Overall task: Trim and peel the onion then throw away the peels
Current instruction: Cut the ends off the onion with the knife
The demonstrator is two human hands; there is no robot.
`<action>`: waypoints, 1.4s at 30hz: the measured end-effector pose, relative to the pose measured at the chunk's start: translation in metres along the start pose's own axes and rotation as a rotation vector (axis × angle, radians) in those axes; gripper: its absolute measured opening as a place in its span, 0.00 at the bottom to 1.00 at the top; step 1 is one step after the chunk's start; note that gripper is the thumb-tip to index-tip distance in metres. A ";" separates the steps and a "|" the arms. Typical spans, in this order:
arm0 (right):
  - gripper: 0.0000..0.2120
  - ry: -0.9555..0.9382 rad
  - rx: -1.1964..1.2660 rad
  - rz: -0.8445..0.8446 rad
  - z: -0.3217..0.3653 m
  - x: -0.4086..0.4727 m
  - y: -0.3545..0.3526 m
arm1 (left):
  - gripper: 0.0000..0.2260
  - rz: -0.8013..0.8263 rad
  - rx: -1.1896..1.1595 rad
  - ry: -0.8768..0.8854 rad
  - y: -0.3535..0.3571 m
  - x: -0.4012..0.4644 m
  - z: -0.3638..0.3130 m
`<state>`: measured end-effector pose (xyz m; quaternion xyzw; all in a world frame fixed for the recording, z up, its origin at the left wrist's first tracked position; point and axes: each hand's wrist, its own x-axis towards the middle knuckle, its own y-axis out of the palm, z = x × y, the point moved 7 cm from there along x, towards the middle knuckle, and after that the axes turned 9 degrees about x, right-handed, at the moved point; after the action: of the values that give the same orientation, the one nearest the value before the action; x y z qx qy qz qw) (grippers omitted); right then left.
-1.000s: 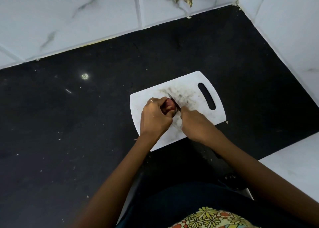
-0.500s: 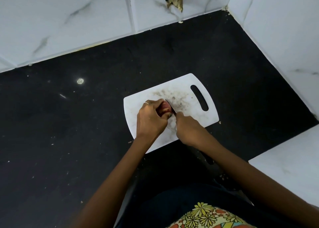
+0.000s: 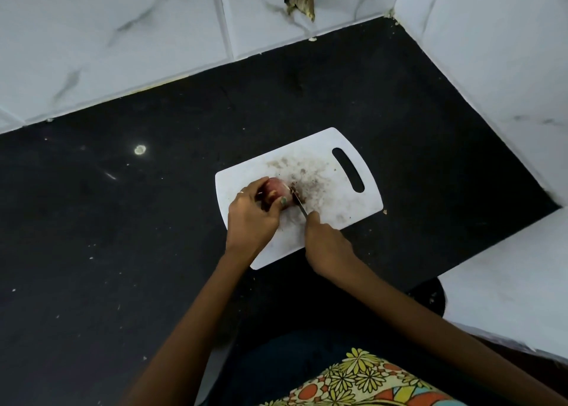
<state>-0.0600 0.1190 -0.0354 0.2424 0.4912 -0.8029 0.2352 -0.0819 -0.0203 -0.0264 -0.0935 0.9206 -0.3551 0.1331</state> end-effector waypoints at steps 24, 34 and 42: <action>0.08 -0.110 0.368 -0.269 -0.008 0.025 -0.055 | 0.30 -0.061 0.355 0.037 -0.001 -0.002 -0.003; 0.15 -0.027 0.764 -0.169 -0.003 0.054 -0.040 | 0.26 -0.079 -0.017 0.005 0.004 0.003 0.006; 0.10 -0.030 1.016 -0.340 -0.007 0.052 -0.054 | 0.25 -0.092 -0.217 -0.038 0.000 0.000 0.014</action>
<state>-0.1325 0.1402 -0.0339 0.2310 0.0697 -0.9697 -0.0381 -0.0773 -0.0290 -0.0357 -0.1563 0.9457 -0.2571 0.1231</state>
